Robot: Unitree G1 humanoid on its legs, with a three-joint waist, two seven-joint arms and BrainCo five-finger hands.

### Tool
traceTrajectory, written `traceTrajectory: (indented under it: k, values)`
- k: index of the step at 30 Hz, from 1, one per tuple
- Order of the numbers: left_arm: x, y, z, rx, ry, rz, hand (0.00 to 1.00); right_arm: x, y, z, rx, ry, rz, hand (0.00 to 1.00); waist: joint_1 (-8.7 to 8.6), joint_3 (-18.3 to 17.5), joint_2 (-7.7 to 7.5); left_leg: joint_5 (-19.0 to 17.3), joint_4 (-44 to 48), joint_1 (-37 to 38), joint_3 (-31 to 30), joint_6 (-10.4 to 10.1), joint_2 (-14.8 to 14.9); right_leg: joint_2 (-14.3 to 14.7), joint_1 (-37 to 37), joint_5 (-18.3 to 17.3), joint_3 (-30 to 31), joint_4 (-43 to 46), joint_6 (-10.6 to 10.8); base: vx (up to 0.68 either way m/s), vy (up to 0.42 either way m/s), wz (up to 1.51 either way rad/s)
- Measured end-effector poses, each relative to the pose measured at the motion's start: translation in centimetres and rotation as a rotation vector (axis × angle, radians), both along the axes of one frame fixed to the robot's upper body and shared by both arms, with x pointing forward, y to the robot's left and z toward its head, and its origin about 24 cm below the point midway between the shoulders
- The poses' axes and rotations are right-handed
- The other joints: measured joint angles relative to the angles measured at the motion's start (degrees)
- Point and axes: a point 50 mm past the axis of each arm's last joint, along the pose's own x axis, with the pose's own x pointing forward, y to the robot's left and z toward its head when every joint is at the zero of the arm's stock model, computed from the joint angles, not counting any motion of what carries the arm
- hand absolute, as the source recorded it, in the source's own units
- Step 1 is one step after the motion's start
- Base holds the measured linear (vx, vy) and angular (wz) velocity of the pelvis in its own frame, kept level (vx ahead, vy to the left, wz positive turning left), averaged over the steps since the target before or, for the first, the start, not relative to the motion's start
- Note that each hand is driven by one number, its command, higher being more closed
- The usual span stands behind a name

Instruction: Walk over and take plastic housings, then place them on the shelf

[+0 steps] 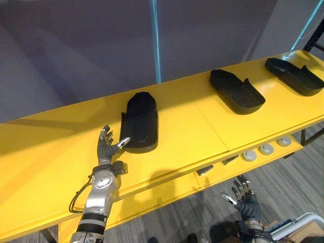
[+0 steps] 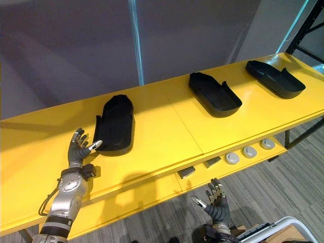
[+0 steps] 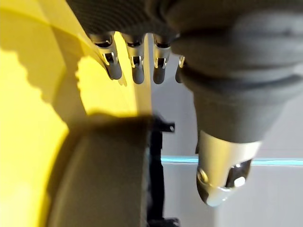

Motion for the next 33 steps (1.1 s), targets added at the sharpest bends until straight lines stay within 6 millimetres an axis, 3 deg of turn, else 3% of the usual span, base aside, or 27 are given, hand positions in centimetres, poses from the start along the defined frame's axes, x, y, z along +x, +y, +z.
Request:
traceTrajectory:
  k: [16,27,28,30,33]
  values:
    - [-1.0,-2.0,-0.9,-0.205,-0.033,-0.160,0.00,-0.3,0.0,-1.7,0.014,0.070,0.001,0.00,-0.36,-0.1,0.21,-0.2,-0.2,0.7,0.9,-0.2,0.1,0.1,0.5,0.4,0.8,-0.4,0.1,0.00,0.003,-0.02]
    - [-1.1,-2.7,-1.1,-0.222,-0.033,-0.196,0.00,-0.5,0.1,-2.4,0.020,0.100,0.008,0.00,-0.51,-0.3,0.21,-0.2,-0.2,0.7,0.8,-0.2,0.1,0.1,0.8,0.9,0.6,-1.1,0.2,0.00,0.000,0.00]
    - [-1.2,-2.8,-1.2,-0.226,-0.029,-0.195,1.00,-0.5,0.1,-2.4,0.020,0.101,0.009,0.00,-0.51,-0.6,0.21,-0.2,-0.2,0.8,0.8,-0.2,0.1,0.1,1.0,1.0,0.6,-1.4,0.1,0.00,0.000,0.00]
    - [-1.2,-2.9,-1.3,-0.214,-0.022,-0.170,1.00,-0.5,0.1,-2.4,0.020,0.102,0.010,0.00,-0.50,-1.1,0.22,-0.2,-0.2,0.8,0.8,-0.2,0.1,0.1,1.4,1.3,0.6,-2.1,0.1,0.00,0.000,0.00]
    - [-2.2,-2.8,0.5,-0.197,-0.106,-0.063,1.00,-0.6,0.6,-2.6,0.025,0.108,0.029,0.00,-0.70,-1.2,0.26,-0.2,-0.2,0.9,0.6,-0.2,0.1,0.1,1.5,1.4,0.3,-2.2,0.1,0.00,0.000,0.00]
